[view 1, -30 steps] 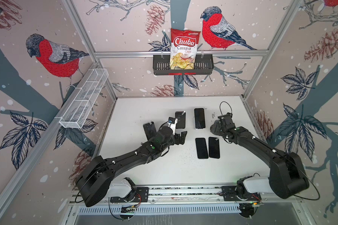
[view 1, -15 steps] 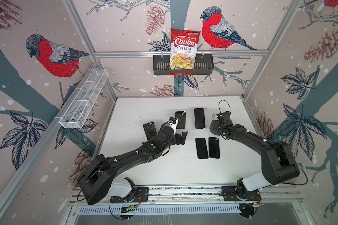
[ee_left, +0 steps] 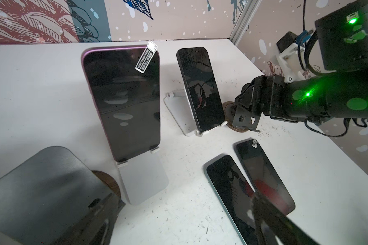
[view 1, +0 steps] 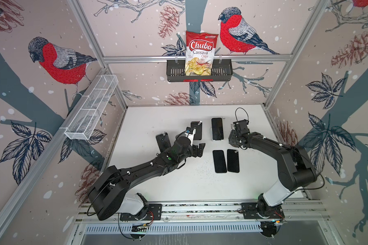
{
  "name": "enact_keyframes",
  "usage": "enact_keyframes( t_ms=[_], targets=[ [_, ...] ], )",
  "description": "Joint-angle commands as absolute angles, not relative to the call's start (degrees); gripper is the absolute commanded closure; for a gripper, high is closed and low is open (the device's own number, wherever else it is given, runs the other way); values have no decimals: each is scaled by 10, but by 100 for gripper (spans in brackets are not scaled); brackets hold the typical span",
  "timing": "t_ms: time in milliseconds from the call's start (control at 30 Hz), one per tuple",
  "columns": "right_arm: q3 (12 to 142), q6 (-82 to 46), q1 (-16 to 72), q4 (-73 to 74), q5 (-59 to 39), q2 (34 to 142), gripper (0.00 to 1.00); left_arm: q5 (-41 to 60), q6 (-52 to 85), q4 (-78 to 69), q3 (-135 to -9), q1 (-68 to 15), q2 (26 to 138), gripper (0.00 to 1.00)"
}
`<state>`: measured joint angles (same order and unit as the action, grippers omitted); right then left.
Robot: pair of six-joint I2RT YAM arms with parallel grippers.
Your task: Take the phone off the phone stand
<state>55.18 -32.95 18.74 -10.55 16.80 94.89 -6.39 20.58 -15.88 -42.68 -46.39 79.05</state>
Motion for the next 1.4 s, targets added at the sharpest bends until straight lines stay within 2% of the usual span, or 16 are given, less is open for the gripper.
enact_keyframes(
  t_ms=[0,267,533,967,1233,1367],
  targets=[
    [558,-321,188,-95,171,955,37,-66,193,-159,-432,-464,789,3],
    [582,-261,186,-100,186,968,38,-67,187,-156,-434,-464,791,4],
    [610,-122,177,-46,177,993,39,-68,184,-144,-439,-464,793,3],
    [658,51,90,-30,-51,1037,36,-80,188,-118,-442,-464,780,3],
    [682,86,58,-54,-111,1073,30,-78,195,-119,-446,-465,783,3],
    [678,67,55,-44,-102,1081,25,-74,198,-118,-447,-464,784,3]
  ],
)
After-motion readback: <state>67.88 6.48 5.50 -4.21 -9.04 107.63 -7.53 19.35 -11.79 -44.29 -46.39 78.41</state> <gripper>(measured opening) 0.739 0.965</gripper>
